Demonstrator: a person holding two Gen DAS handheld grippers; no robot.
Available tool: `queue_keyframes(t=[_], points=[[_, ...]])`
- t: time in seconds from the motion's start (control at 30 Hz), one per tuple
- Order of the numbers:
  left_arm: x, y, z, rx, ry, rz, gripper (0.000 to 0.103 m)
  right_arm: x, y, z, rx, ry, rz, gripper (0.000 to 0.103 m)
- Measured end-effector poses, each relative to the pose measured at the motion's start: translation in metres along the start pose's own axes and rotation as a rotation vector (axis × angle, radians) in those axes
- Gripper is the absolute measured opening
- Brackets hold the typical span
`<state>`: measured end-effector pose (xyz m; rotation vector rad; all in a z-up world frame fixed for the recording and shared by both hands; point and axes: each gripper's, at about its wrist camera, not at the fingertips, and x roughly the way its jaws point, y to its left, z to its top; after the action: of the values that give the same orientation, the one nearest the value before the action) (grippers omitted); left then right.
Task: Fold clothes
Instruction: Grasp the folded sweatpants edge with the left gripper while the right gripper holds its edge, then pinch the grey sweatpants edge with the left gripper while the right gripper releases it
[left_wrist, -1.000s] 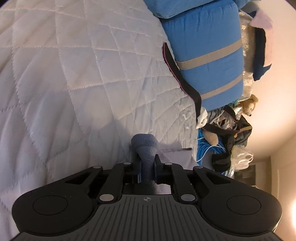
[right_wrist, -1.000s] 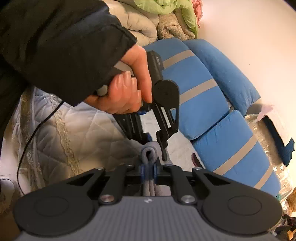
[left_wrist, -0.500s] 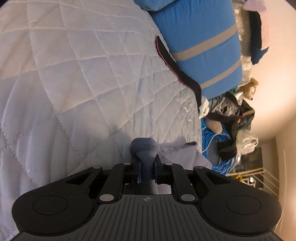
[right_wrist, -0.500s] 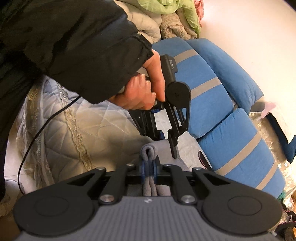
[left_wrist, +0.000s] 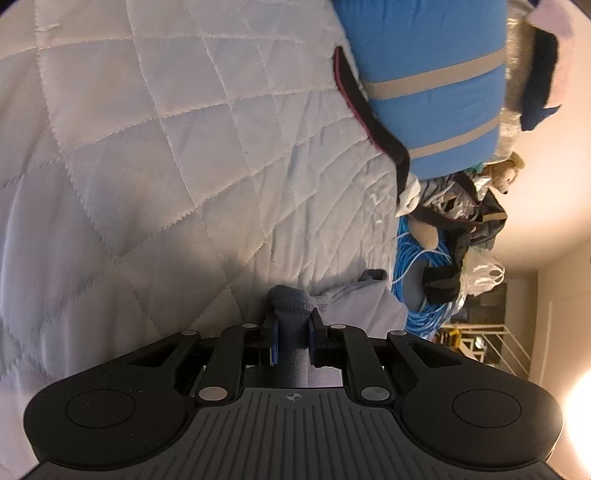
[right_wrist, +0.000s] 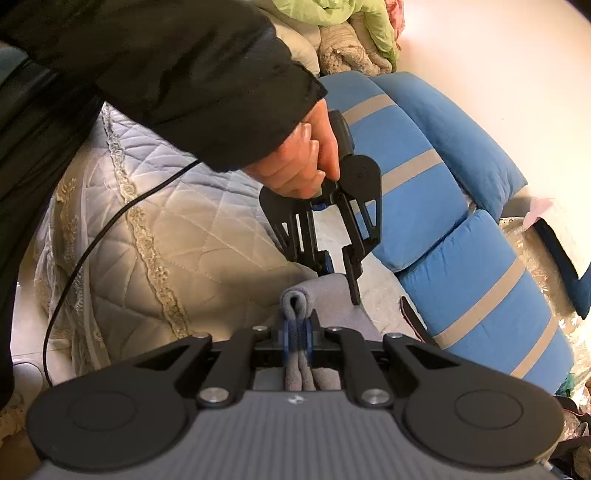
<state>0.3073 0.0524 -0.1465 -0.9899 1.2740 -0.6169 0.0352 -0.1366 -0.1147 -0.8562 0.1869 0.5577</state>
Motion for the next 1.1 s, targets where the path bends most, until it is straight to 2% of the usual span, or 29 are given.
queue_keyframes(t=[0.1,0.13,0.2,0.27,0.33,0.5,0.6,0.7,0.73,0.8,0.87,0.97,1.07,1.1], points=[[0.001,0.003,-0.001,-0.012,0.016,-0.003,0.019,0.002,-0.001,0.000,-0.002,0.004,0.007,0.000],[0.000,0.004,-0.003,-0.013,0.016,-0.007,0.024,0.002,-0.002,0.001,-0.005,0.004,0.010,0.000],[-0.006,0.004,-0.011,-0.007,0.001,-0.031,0.039,0.001,-0.004,0.001,0.007,0.006,0.020,0.000],[-0.013,0.003,-0.023,-0.006,-0.016,-0.068,0.062,0.000,-0.004,0.001,0.013,0.004,0.022,0.000],[-0.019,0.001,-0.035,-0.004,-0.029,-0.094,0.069,-0.002,-0.005,0.001,0.017,0.002,0.020,0.000],[-0.020,-0.003,-0.067,0.031,-0.053,-0.049,0.070,-0.003,-0.010,0.002,0.050,-0.004,0.013,0.000],[-0.021,-0.005,-0.079,0.017,-0.099,-0.039,0.070,-0.003,-0.012,0.003,0.065,-0.007,0.010,0.000],[-0.018,-0.005,-0.085,0.004,-0.125,-0.028,0.068,-0.006,-0.013,0.004,0.077,-0.015,-0.001,0.000],[-0.017,-0.005,-0.086,0.000,-0.132,-0.024,0.063,-0.006,-0.014,0.005,0.082,-0.018,-0.005,0.000],[-0.014,-0.004,-0.089,-0.006,-0.144,-0.016,0.046,-0.008,-0.016,0.005,0.088,-0.024,-0.014,0.000],[-0.012,-0.004,-0.091,-0.013,-0.157,-0.008,0.016,-0.009,-0.017,0.005,0.092,-0.026,-0.018,0.000],[-0.009,-0.004,-0.095,-0.019,-0.173,0.006,0.010,-0.010,-0.017,0.005,0.096,-0.024,-0.019,0.004],[-0.013,-0.006,-0.094,0.011,-0.167,0.026,0.009,-0.011,-0.016,0.002,0.103,-0.026,-0.024,0.039],[-0.014,-0.007,-0.093,0.021,-0.166,0.033,0.009,-0.012,-0.016,0.001,0.106,-0.033,-0.033,0.063]])
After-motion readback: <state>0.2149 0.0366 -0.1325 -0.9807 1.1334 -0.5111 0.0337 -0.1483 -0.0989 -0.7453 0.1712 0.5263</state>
